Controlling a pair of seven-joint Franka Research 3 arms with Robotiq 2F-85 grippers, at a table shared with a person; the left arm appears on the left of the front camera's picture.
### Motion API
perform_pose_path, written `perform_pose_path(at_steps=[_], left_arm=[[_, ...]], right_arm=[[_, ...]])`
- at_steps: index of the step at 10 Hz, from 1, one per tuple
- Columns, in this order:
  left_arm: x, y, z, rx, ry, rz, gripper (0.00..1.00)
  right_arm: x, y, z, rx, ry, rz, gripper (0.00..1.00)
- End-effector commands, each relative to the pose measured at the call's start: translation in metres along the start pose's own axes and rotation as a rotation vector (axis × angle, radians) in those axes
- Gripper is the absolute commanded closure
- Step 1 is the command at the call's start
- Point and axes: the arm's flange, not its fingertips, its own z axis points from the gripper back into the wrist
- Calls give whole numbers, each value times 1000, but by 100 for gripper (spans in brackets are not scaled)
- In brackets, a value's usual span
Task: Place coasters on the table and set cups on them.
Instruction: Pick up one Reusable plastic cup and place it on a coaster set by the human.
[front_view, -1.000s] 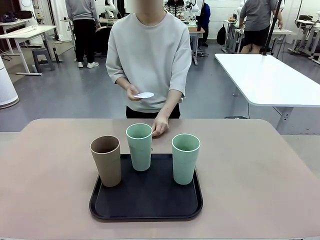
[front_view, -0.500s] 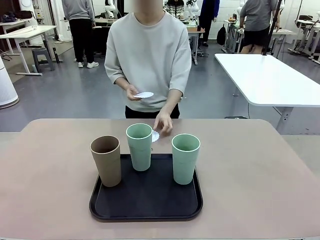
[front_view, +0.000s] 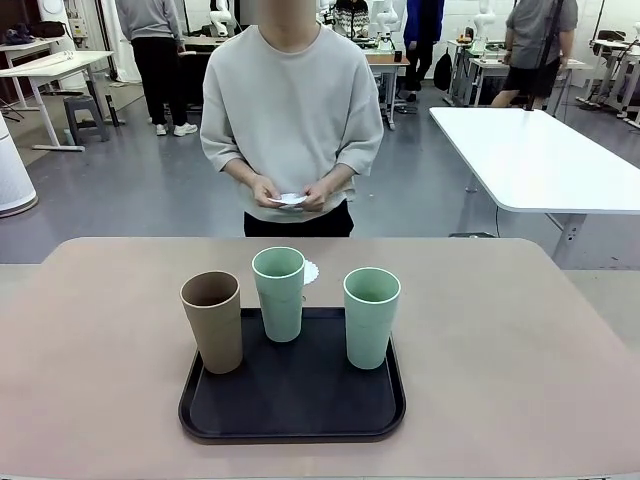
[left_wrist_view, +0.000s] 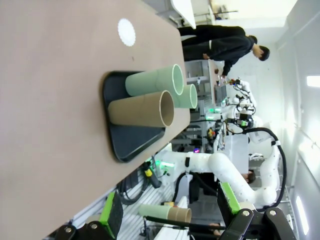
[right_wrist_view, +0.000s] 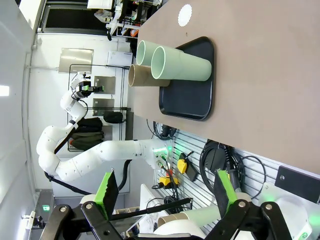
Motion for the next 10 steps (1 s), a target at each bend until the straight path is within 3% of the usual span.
perform_pose_path(at_steps=[1,3,4,7,9,10], left_arm=[[-1,0,1,-6,5,0,0],[0,0,0,0,0,0,0],[2,-14,-6,123,93,-124,0],[36,-78,-70,594,169,-421,0],[49,-104,-137,837,362,-612,0],[50,-109,-170,887,474,-694,0]], right_arm=[[-1,-2,1,9,-1,-7,0],[-1,-2,1,9,-1,-7,0],[-1,-2,1,9,-1,-7,0],[-1,-2,1,9,-1,-7,0],[-1,-2,1,9,-1,-7,0],[-1,-2,1,9,-1,-7,0]])
